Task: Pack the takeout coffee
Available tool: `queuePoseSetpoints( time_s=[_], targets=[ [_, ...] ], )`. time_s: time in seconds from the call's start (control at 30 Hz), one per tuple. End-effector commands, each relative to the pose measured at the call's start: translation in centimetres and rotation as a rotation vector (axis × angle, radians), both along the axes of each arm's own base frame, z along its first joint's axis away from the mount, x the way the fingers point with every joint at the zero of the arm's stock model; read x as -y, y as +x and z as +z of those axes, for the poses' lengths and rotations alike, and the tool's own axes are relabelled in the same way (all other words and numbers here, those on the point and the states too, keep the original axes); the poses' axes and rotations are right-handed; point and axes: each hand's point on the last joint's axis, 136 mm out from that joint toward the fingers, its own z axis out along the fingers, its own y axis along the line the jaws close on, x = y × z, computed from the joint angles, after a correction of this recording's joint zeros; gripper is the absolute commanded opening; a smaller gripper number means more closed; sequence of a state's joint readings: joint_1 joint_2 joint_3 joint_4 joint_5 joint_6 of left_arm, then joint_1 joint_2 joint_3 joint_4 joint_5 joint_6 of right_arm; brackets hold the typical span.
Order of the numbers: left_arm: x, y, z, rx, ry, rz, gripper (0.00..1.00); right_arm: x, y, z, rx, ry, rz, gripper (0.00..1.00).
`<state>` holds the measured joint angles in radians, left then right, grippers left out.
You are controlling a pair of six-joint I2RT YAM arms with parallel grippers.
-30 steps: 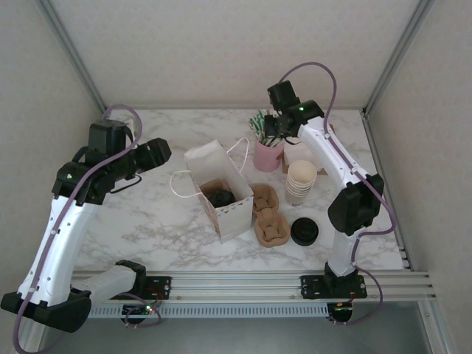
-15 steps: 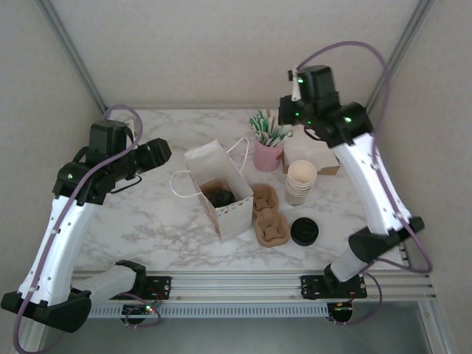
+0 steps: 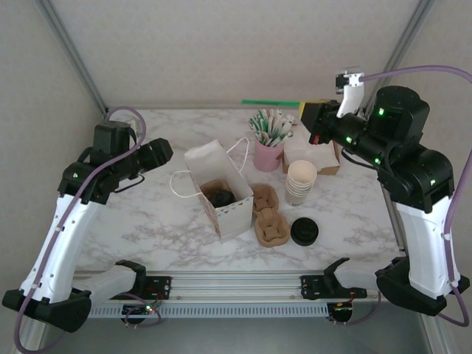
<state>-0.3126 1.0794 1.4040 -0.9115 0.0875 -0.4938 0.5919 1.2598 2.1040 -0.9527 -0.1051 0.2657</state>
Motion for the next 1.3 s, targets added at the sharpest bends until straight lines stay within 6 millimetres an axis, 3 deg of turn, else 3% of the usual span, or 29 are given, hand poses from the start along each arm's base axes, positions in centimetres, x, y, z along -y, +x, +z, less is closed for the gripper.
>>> queuePoseSetpoints(
  time_s=[0.0,0.33,0.83,0.87,0.9,1.0,1.17,1.27],
  targets=[
    [-0.3,0.0,0.2,0.024,0.003,0.021,0.72,-2.6,-1.4,-0.3,-0.033,0.036,0.130,0.00],
    [-0.2,0.3,-0.3,0.012,-0.006,0.031,0.72,-8.1,-3.7,-4.2,-0.096,-0.032,0.311,0.00],
    [-0.6,0.1,-0.3,0.014,0.008,0.042,0.73,-11.5,-1.7,-12.6,-0.179,-0.317,0.255,0.00],
    [-0.6,0.1,-0.4,0.011,0.009,0.042,0.73,-11.9,-1.6,-13.0,-0.184,-0.320,0.261,0.01],
    [-0.6,0.1,-0.4,0.010,0.009,0.042,0.73,-12.3,-1.4,-13.4,-0.192,-0.326,0.263,0.09],
    [-0.5,0.1,-0.5,0.009,0.011,0.041,0.73,-13.2,-1.0,-14.0,-0.204,-0.330,0.263,0.46],
    [-0.7,0.2,-0.6,0.008,0.022,0.043,0.73,-13.0,-0.3,-12.3,-0.153,-0.305,0.229,0.50],
    [-0.7,0.2,-0.7,0.005,0.024,0.045,0.73,-11.4,0.8,-10.3,-0.083,-0.298,0.131,0.50]
  ],
)
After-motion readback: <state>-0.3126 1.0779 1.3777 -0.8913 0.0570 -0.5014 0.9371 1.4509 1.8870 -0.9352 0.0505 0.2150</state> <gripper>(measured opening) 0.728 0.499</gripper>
